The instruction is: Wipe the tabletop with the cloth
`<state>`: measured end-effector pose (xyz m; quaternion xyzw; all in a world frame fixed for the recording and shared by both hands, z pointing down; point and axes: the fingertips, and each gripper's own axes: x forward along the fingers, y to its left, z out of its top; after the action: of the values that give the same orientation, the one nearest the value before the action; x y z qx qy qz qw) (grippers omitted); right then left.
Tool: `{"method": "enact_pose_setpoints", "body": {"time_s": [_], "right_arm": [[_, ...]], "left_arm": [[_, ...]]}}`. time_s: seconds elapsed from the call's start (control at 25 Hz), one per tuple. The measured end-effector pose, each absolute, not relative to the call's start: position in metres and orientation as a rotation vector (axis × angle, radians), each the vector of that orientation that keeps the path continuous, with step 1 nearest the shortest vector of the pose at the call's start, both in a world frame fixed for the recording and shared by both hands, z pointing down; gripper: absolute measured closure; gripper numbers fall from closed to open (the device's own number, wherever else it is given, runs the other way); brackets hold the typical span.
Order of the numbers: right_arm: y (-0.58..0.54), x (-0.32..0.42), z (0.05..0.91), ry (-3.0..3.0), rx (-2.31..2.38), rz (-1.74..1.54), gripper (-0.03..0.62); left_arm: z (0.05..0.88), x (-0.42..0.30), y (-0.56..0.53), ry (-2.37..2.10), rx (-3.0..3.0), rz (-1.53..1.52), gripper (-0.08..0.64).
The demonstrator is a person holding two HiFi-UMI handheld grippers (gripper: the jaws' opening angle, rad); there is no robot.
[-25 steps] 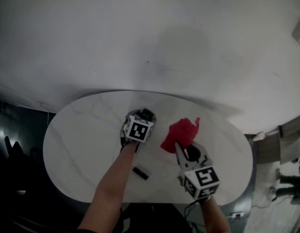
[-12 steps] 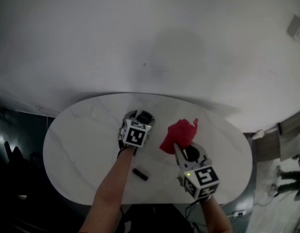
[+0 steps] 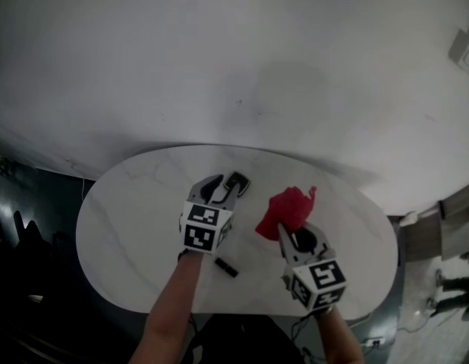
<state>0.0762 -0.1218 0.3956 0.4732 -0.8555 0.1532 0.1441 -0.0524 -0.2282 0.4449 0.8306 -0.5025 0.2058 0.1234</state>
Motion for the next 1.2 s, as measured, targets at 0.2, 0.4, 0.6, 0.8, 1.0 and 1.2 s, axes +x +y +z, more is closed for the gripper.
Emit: {"method": "enact_pose_setpoints", "body": {"time_s": [0.2,0.4,0.6,0.8,1.0,1.2], "right_arm": [[-0.117,0.075,0.394,-2.463,1.353,0.444,0.546],[-0.119,0.07,0.389,-2.524,1.373,0.411,0.546],[-0.112,0.072,0.385,-2.519,1.377,0.391,0.546],[-0.102,0.073,0.384,-2.509,1.362,0.389,0.546],[-0.094,0.073,0.379,-2.524,1.379,0.383,0.546],[-0.087,0.072,0.372,-2.554,1.385,0.344,0.546]], "left_arm": [[0.412,-0.062,-0.201,-1.532,2.443,0.48,0.485],[0.394,-0.075,-0.174,-1.559,2.449,0.422,0.54],[0.385,-0.089,-0.148,-1.607,2.438,0.388,0.557],[0.378,-0.092,-0.124,-1.63,2.428,0.318,0.558],[0.377,-0.093,-0.103,-1.639,2.419,0.277,0.558],[0.374,-0.095,-0.092,-1.654,2.409,0.254,0.558]]}}
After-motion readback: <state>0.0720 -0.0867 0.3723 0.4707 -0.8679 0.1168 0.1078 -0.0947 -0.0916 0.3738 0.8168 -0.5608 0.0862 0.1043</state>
